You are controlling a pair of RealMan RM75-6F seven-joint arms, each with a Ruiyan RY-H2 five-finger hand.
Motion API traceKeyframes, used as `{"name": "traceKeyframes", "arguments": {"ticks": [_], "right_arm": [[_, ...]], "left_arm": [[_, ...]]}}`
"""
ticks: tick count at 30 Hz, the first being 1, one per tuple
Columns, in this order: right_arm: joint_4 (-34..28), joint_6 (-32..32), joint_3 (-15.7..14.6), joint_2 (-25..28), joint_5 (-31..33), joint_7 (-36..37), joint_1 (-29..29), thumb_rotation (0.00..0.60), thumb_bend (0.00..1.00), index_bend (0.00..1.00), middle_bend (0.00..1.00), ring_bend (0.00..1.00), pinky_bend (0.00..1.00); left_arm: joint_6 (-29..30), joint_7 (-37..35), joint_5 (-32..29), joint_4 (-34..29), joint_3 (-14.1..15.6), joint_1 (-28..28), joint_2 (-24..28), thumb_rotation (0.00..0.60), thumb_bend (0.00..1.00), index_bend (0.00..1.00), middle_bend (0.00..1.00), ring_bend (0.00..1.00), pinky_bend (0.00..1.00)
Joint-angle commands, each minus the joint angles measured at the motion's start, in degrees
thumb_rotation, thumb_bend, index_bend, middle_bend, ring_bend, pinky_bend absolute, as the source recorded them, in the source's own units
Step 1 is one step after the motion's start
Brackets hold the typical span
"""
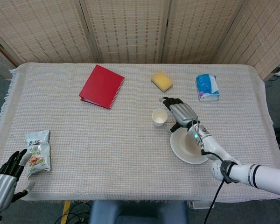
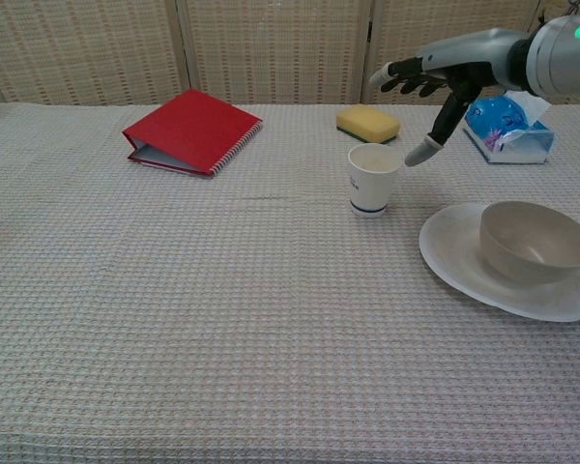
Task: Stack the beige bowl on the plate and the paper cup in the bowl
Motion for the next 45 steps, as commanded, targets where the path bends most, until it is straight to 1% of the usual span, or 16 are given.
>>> {"name": "traceKeyframes", "arguments": {"ticks": [1,6,8,13,18,23,25,30,35,42,45], "right_arm": [[3.89,0.67,-1.94,-4.67,8.17,-6.39,5.66,0.600,0.10,0.01,0.00,0.00,0.00],[7.13,0.15,-3.35,-7.62,13.21,-9.52,8.63,0.600,0.10,0.01,0.00,0.00,0.00],[7.95,-0.09,-3.54,-8.23,14.34,-9.91,9.22,0.600,0.10,0.01,0.00,0.00,0.00],[10.35,-1.05,-4.22,-9.54,15.62,-10.31,10.01,0.600,0.10,0.01,0.00,0.00,0.00],[13.81,-2.92,-5.03,-11.20,16.51,-9.88,10.11,0.600,0.10,0.04,0.00,0.00,0.00],[16.64,-4.28,-5.40,-12.95,16.19,-9.12,10.04,0.600,0.10,0.13,0.00,0.00,0.00],[17.63,-4.65,-5.49,-13.64,15.91,-8.80,9.99,0.600,0.10,0.14,0.00,0.00,0.00],[19.22,-4.24,-5.26,-14.98,15.06,-8.09,9.79,0.600,0.11,0.21,0.00,0.00,0.00],[19.86,-2.85,-4.65,-15.69,13.59,-7.27,9.12,0.600,0.15,0.28,0.01,0.00,0.00],[20.76,-1.17,-3.87,-16.76,11.54,-6.57,8.02,0.600,0.19,0.38,0.06,0.00,0.00],[20.26,-0.93,-3.34,-16.36,10.75,-6.19,7.50,0.600,0.19,0.39,0.06,0.00,0.00]], "left_arm": [[-0.20,-0.58,-0.54,0.10,-0.24,-0.15,0.23,0.600,0.28,0.00,0.07,0.00,0.28],[-0.55,-1.08,-1.35,0.28,-0.44,-0.27,0.35,0.600,0.28,0.00,0.07,0.00,0.29],[-0.69,-1.03,-1.62,0.28,-0.52,-0.32,0.36,0.600,0.28,0.00,0.07,0.00,0.29],[-1.11,-0.70,-2.14,0.26,-0.58,-0.42,0.23,0.600,0.28,0.00,0.07,0.00,0.28],[-1.27,-0.50,-2.72,0.24,-0.79,-0.46,0.11,0.600,0.28,0.00,0.07,0.00,0.29],[-1.59,-0.34,-2.89,0.26,-0.80,-0.61,0.03,0.600,0.28,0.00,0.07,0.00,0.29],[-1.53,-0.45,-3.02,0.26,-0.85,-0.60,0.08,0.600,0.28,0.00,0.07,0.00,0.29],[-1.46,-0.76,-3.02,0.33,-0.82,-0.62,0.21,0.600,0.28,0.00,0.07,0.00,0.28],[-1.42,-0.88,-2.90,0.41,-0.69,-0.61,0.27,0.600,0.28,0.00,0.07,0.00,0.29],[-1.10,-0.79,-2.56,0.46,-0.56,-0.52,0.21,0.600,0.28,0.00,0.07,0.00,0.29],[-1.07,-0.77,-2.42,0.48,-0.50,-0.54,0.18,0.600,0.28,0.00,0.07,0.00,0.29]]}}
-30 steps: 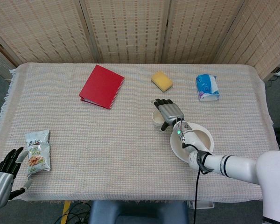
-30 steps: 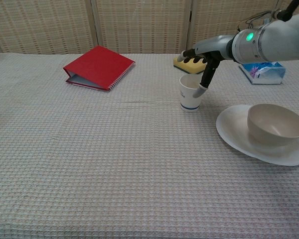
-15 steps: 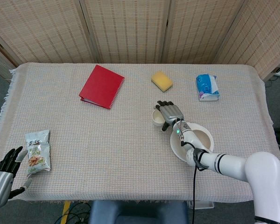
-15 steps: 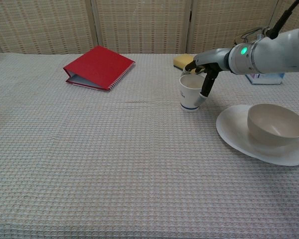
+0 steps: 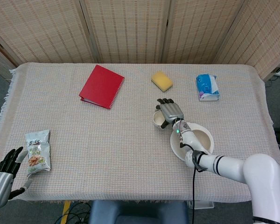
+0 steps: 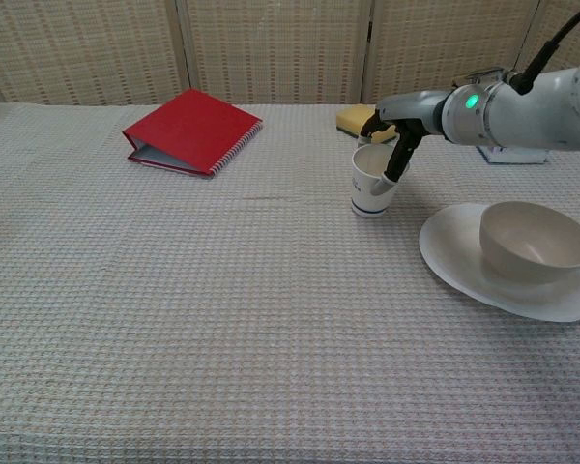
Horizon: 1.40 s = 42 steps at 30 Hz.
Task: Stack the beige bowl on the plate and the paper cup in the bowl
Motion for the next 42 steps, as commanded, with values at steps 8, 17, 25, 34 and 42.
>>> {"name": "traceKeyframes", "arguments": {"ticks": [8,17,25,34,42], "right_arm": [[-10.82,3.20,2.06,7.47,-2.06,0.40,-1.79,0.600,0.20,0.41,0.06,0.00,0.00],[-32.05,2.56,4.74,27.73,-3.82,4.59,-6.04,0.600,0.22,0.41,0.06,0.00,0.00],[-40.33,-5.46,4.21,42.96,-9.37,11.27,-12.14,0.600,0.24,0.41,0.06,0.00,0.00],[-38.46,-9.79,4.01,46.99,-24.20,20.44,-21.81,0.600,0.24,0.41,0.06,0.00,0.00],[-31.80,-12.71,3.68,43.50,-33.73,27.92,-26.30,0.600,0.25,0.41,0.05,0.00,0.00]], "left_arm": [[0.27,1.00,0.67,0.13,0.19,0.03,-0.38,0.600,0.28,0.00,0.07,0.00,0.28],[-0.82,7.02,1.07,0.27,0.31,-0.12,-2.67,0.600,0.28,0.00,0.07,0.00,0.28],[-0.46,10.61,1.60,0.31,0.05,0.00,-4.35,0.600,0.28,0.00,0.07,0.00,0.29],[-1.72,13.28,2.35,0.25,0.41,-0.57,-5.66,0.600,0.28,0.00,0.07,0.00,0.28],[-2.44,14.61,2.34,0.24,0.70,-0.71,-6.32,0.600,0.28,0.00,0.07,0.00,0.28]]}}
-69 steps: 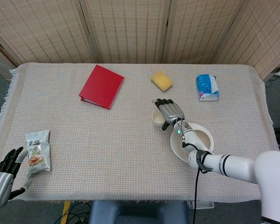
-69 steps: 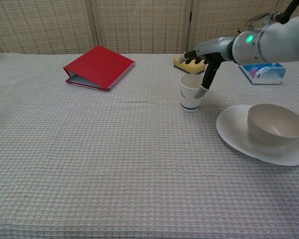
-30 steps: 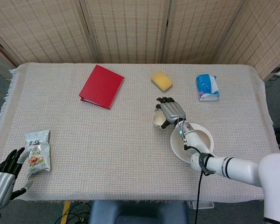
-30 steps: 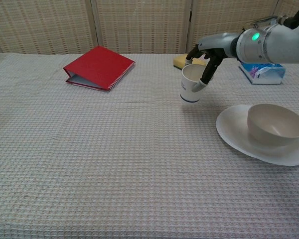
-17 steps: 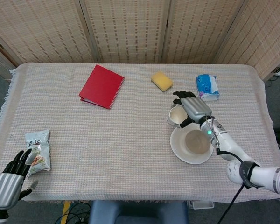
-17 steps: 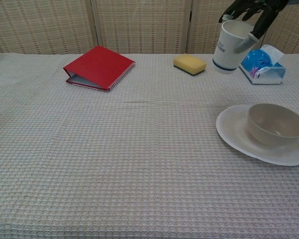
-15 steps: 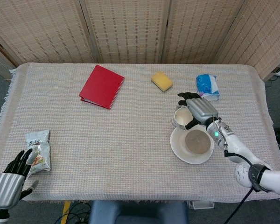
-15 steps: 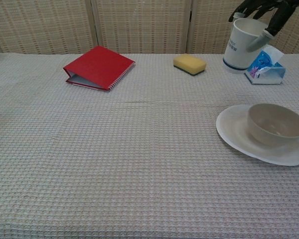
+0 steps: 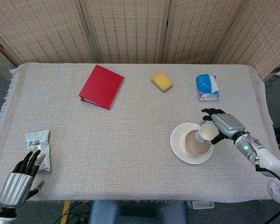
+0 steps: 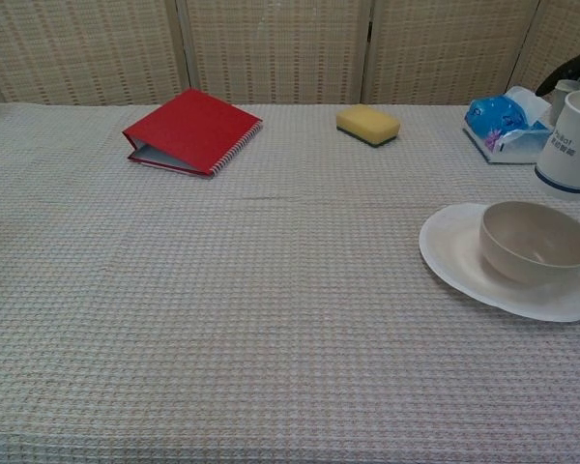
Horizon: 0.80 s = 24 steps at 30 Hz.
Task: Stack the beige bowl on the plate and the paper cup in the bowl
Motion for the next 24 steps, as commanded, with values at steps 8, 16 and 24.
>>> {"name": "traceKeyframes", "arguments": {"ticks": [8,16,24], "right_arm": [[8.28,-3.67,-0.92,-7.39,-8.27,6.34,-2.10,0.600,0.26,0.41,0.04,0.00,0.00],[10.85,-4.19,-1.74,-10.53,-8.75,6.20,-0.58,0.600,0.26,0.41,0.04,0.00,0.00],[12.85,-3.65,-3.30,-12.94,-5.69,3.24,1.68,0.600,0.26,0.41,0.03,0.00,0.00]], "left_arm": [[0.85,-0.41,0.43,-0.29,0.20,0.25,0.33,0.600,0.28,0.00,0.07,0.00,0.29],[1.99,-1.55,0.93,-0.52,0.41,0.64,1.04,0.600,0.28,0.00,0.07,0.00,0.29],[2.88,-2.53,1.21,-0.67,0.50,1.01,1.68,0.600,0.28,0.00,0.07,0.00,0.28]]}}
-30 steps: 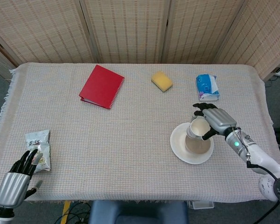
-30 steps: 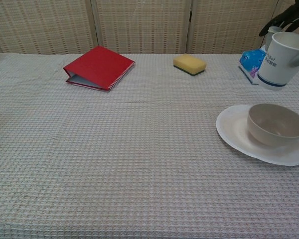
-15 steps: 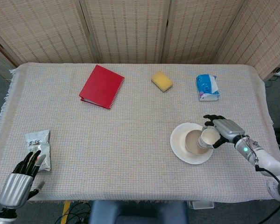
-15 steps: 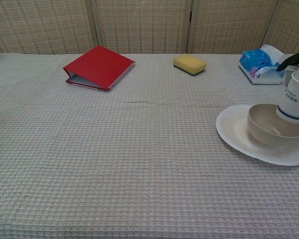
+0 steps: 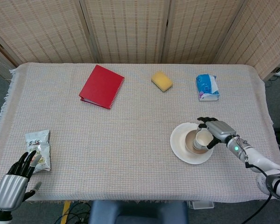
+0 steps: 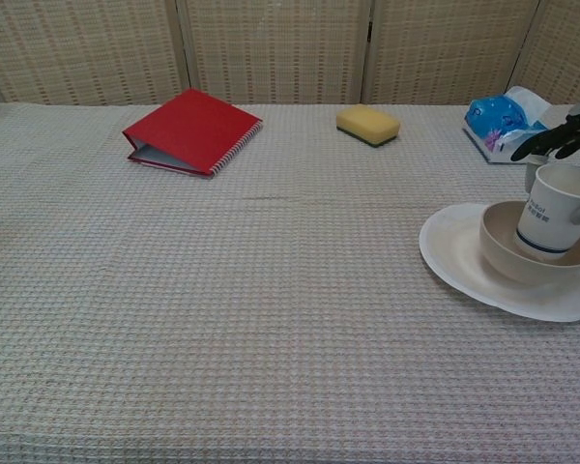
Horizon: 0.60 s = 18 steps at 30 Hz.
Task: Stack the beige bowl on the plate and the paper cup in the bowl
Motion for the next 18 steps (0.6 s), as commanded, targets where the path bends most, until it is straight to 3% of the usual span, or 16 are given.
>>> {"name": "traceKeyframes", "arguments": {"ticks": [1,18], "right_arm": [[0.64,0.43,-0.59,-0.89,1.48,-1.30,1.03,0.600,0.26,0.41,0.03,0.00,0.00],[3.13,2.14,-4.63,-4.27,8.70,-7.09,4.48,0.600,0.26,0.41,0.00,0.00,0.00]], "left_arm": [[0.07,-0.03,0.19,-0.08,0.11,0.06,0.07,0.600,0.28,0.00,0.07,0.00,0.29],[1.01,-1.72,0.61,-0.48,0.10,0.37,1.02,0.600,0.28,0.00,0.07,0.00,0.29]]}}
